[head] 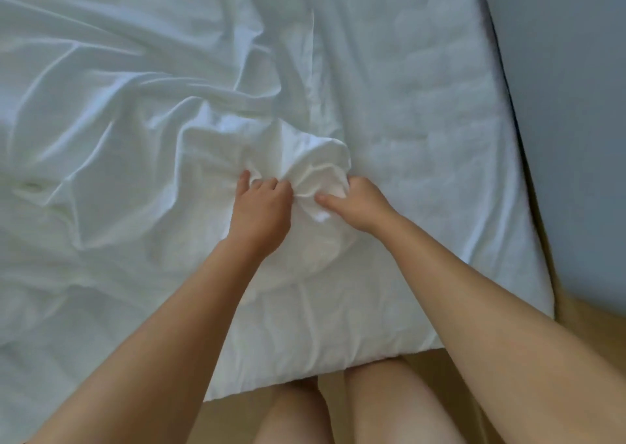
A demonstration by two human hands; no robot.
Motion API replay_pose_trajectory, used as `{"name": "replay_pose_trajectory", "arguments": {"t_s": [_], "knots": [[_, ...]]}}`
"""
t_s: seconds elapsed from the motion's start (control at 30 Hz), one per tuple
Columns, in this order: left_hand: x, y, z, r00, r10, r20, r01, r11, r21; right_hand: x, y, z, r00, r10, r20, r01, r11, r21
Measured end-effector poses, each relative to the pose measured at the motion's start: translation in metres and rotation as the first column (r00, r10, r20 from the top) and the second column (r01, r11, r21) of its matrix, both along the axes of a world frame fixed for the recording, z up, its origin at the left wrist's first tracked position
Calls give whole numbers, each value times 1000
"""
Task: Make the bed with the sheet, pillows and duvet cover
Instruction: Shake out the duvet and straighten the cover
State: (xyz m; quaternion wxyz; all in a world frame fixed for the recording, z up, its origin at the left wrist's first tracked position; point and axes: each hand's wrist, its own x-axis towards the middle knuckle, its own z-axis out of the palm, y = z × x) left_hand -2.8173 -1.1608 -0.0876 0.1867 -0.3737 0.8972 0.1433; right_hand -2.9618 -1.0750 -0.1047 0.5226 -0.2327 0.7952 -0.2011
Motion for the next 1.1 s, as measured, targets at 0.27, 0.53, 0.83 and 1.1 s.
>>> {"name": "replay_pose_trajectory", "arguments": {"t_s": [0.27, 0.53, 0.83, 1.1], "knots": [[37, -37, 45, 993, 117, 3, -116, 988, -103, -3, -7, 10, 970, -245, 0, 243, 963, -115], [-53, -66, 3, 1000, -10, -3, 9, 996, -89, 2, -30, 11, 906, -379, -191, 324, 908, -264], [-82, -131, 6, 958, 92, -270, -129, 984, -122, -2, -50, -1, 968, -243, 61, 244, 970, -11], [-77, -138, 1, 973, 76, -220, -132, 959, -252, -4, -82, -4, 986, -164, -34, 162, 985, -56]]}}
